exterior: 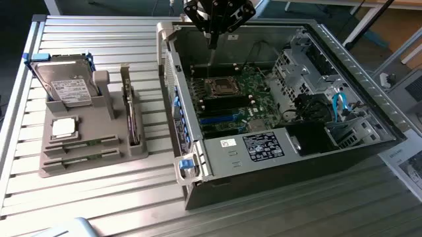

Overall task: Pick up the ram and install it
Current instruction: 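Reach for the ram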

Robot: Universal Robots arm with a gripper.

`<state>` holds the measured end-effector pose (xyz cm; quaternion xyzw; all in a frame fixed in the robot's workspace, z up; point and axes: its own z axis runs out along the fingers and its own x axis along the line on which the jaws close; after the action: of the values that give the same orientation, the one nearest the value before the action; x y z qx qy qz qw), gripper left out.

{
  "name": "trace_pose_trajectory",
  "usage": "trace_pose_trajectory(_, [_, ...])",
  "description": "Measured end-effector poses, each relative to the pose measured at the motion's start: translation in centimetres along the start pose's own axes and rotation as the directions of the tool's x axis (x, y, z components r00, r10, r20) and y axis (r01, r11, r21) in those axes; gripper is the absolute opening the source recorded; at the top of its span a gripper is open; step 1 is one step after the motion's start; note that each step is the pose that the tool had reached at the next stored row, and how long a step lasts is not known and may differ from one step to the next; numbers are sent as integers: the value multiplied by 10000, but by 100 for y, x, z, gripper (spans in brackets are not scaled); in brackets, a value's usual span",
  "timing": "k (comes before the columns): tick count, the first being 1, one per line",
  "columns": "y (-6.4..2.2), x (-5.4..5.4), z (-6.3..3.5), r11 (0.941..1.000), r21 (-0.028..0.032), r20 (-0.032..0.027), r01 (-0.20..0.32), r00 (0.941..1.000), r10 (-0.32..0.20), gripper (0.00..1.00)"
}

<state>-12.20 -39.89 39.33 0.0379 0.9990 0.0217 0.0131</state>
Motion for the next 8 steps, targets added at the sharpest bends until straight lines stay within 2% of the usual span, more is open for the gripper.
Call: trace_pose_trajectory(8, [0, 0, 0, 10000, 0, 0, 0, 10000, 0, 10])
